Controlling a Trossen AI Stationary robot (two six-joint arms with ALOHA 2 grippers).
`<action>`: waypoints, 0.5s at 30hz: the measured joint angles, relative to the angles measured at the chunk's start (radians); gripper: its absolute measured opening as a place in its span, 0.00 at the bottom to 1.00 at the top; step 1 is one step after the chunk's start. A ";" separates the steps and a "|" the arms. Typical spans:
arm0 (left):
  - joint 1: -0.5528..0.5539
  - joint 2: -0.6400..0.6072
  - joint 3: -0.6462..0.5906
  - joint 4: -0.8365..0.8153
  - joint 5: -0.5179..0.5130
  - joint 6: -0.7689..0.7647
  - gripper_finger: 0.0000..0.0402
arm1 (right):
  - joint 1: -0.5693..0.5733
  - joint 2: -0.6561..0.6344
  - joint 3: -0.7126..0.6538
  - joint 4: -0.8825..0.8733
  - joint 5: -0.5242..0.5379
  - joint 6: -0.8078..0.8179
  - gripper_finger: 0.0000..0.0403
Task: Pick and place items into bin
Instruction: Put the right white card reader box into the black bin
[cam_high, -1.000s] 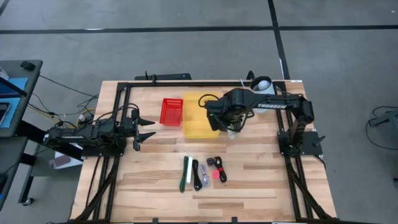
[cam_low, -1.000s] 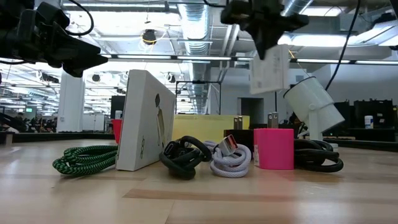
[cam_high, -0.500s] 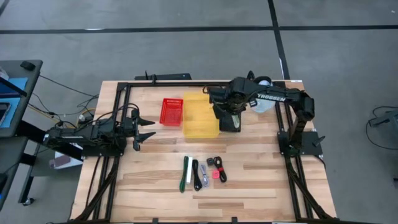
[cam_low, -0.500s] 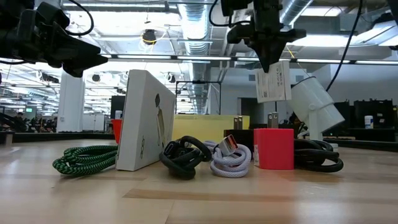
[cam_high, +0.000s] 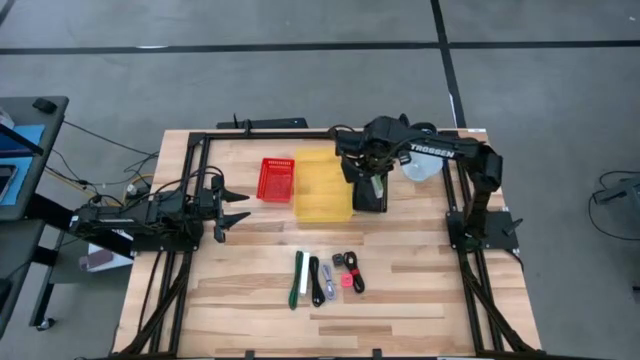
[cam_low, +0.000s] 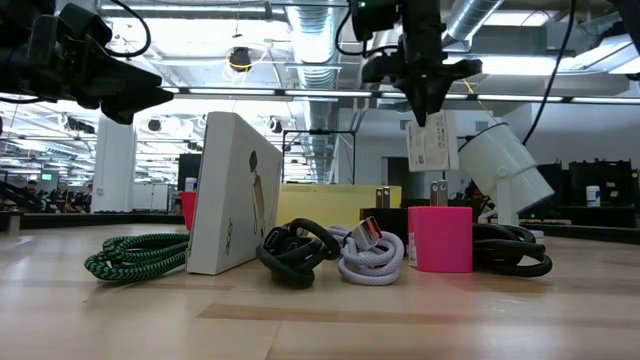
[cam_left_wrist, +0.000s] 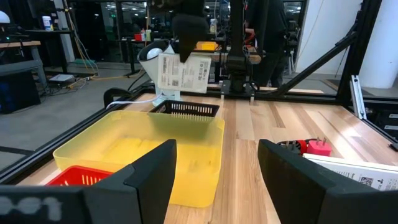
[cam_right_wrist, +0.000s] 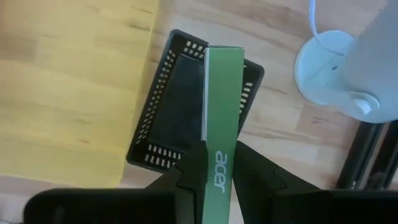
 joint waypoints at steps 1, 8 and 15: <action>0.000 0.000 0.000 0.000 0.000 0.000 0.55 | 0.000 0.001 0.000 0.000 0.000 0.000 0.15; 0.000 0.000 0.000 0.000 0.000 0.000 0.55 | 0.000 0.003 -0.001 0.001 0.000 0.001 0.15; 0.000 0.000 0.000 0.000 0.000 0.000 0.55 | 0.001 0.003 -0.001 0.007 0.000 0.009 0.15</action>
